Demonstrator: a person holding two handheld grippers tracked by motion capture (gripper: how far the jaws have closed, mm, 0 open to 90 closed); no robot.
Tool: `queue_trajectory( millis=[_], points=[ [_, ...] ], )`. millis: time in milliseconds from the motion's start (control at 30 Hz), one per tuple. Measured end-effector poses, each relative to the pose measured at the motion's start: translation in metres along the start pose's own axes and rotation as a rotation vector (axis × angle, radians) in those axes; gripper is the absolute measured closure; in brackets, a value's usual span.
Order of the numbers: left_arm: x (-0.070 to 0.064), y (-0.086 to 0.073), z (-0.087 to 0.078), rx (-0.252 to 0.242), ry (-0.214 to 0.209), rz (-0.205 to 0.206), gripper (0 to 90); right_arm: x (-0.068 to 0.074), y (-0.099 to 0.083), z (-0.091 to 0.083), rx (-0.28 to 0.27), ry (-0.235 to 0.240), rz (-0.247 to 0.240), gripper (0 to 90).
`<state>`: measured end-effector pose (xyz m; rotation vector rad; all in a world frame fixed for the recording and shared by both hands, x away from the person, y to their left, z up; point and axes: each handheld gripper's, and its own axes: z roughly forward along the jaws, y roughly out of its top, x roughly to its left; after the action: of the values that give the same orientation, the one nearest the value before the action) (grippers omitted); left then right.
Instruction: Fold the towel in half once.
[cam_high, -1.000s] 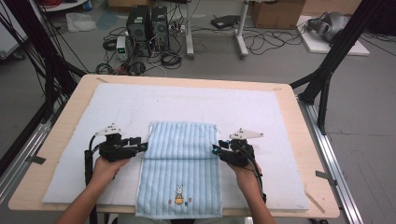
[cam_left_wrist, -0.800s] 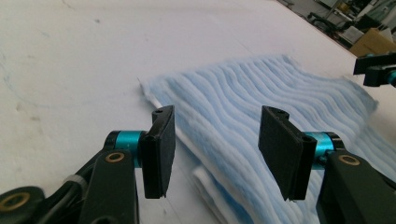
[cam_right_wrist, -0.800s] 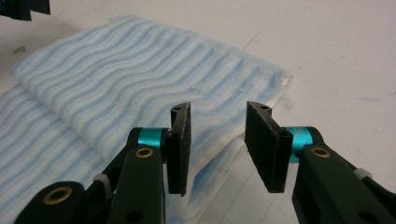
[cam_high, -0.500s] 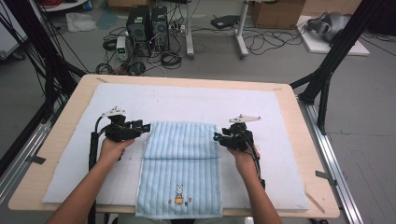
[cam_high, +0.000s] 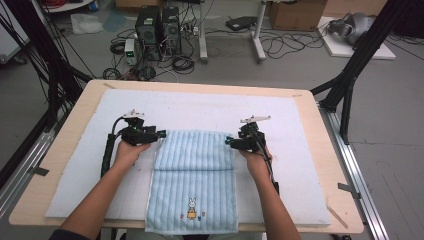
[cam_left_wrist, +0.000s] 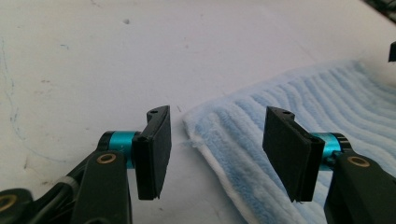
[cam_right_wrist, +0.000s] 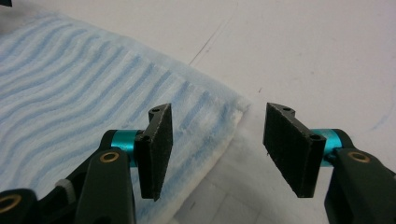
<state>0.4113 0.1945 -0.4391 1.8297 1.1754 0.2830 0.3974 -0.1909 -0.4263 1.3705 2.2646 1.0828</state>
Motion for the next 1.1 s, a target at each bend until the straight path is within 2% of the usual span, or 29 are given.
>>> queue_trajectory(
  millis=[133,200,233,300,367,400,433,500,567,633,767,867,1100],
  points=[
    [-0.002,-0.002,0.009,0.039,0.023,0.020,45.6,0.000,0.004,0.014,0.040,-0.008,-0.002,45.0],
    [-0.005,-0.005,0.012,0.063,0.036,0.053,49.8,0.001,0.004,0.019,0.060,-0.008,-0.002,49.7],
    [-0.007,-0.004,0.012,0.069,0.056,0.081,51.0,0.001,0.003,0.022,0.074,-0.011,-0.012,50.7],
    [-0.009,-0.005,0.013,0.075,0.048,0.106,64.3,0.004,0.003,0.023,0.077,-0.047,-0.042,56.0],
    [-0.012,-0.005,0.013,0.087,0.075,0.167,72.2,0.004,0.003,0.023,0.078,-0.062,-0.063,62.4],
    [-0.012,-0.005,0.013,0.085,0.054,0.163,79.2,0.003,0.003,0.022,0.079,-0.061,-0.064,64.8],
    [-0.012,-0.005,0.014,0.087,0.044,0.155,86.3,0.003,0.004,0.022,0.080,-0.057,-0.064,71.7],
    [-0.014,-0.005,0.014,0.088,0.052,0.167,87.2,0.005,0.004,0.022,0.082,-0.050,-0.084,82.4],
    [-0.014,-0.005,0.013,0.087,0.048,0.159,87.6,0.009,0.005,0.023,0.085,-0.053,-0.117,86.1],
    [-0.012,-0.004,0.011,0.081,0.049,0.145,87.9,0.008,0.005,0.022,0.084,-0.050,-0.120,86.8],
    [-0.009,-0.001,0.006,0.027,0.023,0.086,88.0,0.005,0.005,0.019,0.072,-0.036,-0.098,87.5],
    [-0.008,0.001,0.002,0.012,0.005,0.075,88.1,0.003,0.005,0.016,0.050,-0.021,-0.077,87.7],
    [-0.007,0.003,-0.005,-0.006,-0.029,0.055,88.1,0.005,0.007,0.009,0.021,-0.006,-0.082,87.8]
  ],
)
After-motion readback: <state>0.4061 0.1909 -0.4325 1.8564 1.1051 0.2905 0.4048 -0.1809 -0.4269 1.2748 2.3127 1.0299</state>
